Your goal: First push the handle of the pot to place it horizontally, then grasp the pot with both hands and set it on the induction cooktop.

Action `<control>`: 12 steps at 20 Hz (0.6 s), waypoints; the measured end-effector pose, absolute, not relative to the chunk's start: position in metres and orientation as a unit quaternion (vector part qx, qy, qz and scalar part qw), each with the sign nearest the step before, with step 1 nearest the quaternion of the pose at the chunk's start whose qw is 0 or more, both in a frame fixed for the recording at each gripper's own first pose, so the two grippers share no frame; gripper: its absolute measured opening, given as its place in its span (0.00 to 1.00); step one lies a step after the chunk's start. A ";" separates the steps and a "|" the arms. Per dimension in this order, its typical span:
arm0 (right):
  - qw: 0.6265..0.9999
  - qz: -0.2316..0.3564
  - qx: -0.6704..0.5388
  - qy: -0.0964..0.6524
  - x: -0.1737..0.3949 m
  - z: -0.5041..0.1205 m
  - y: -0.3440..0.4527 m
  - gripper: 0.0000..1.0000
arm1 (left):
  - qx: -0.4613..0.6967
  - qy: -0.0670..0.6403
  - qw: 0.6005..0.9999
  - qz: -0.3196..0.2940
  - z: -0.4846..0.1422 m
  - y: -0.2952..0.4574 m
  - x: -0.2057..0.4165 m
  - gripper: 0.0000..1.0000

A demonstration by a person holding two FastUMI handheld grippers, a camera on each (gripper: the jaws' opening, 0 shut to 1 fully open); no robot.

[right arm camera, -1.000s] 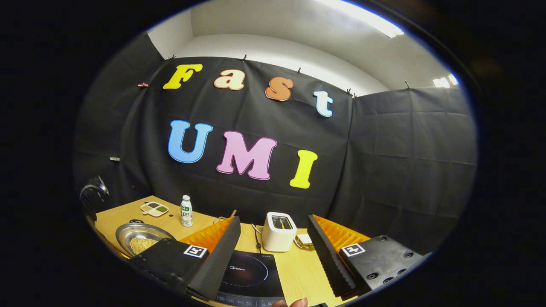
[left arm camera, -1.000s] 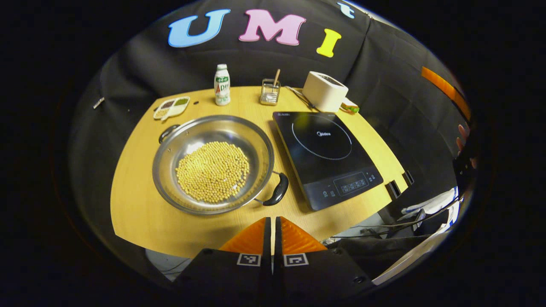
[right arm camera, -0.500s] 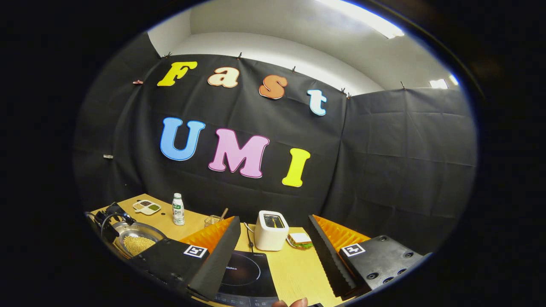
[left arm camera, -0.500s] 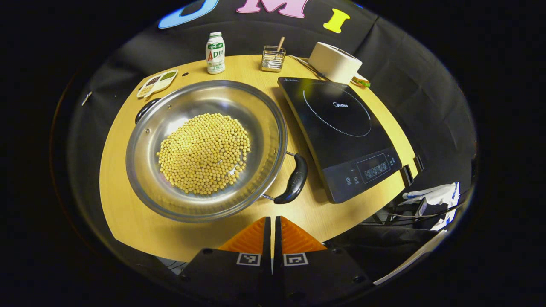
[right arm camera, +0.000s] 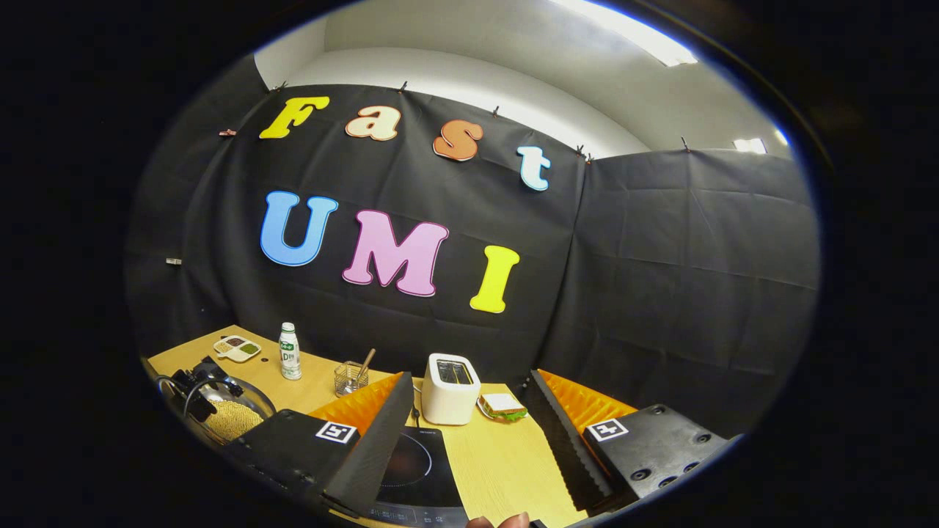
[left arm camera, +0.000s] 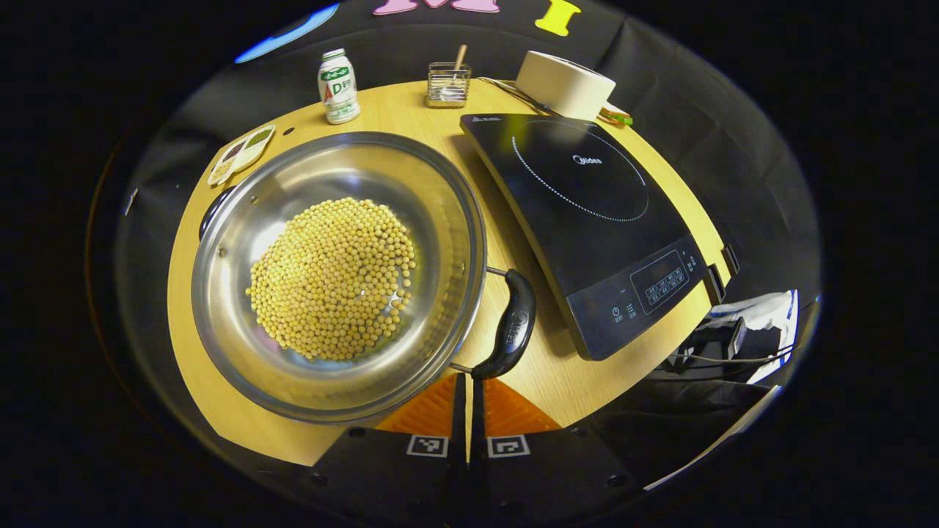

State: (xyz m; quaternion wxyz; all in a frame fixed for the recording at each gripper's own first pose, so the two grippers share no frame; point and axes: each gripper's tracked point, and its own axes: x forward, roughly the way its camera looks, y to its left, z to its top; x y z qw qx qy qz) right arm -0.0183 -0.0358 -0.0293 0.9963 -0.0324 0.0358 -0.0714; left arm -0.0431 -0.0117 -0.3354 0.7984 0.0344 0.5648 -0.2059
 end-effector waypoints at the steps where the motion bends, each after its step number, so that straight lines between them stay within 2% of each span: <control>1: 0.996 -0.072 -0.033 0.037 -0.019 -0.030 -0.036 0.98 | 0.040 0.564 0.798 -0.209 -0.335 -0.015 -0.040 0.05; 12: 0.995 -0.088 -0.036 0.040 -0.018 -0.033 -0.051 0.98 | 0.081 0.551 0.799 -0.228 -0.333 -0.052 -0.006 0.05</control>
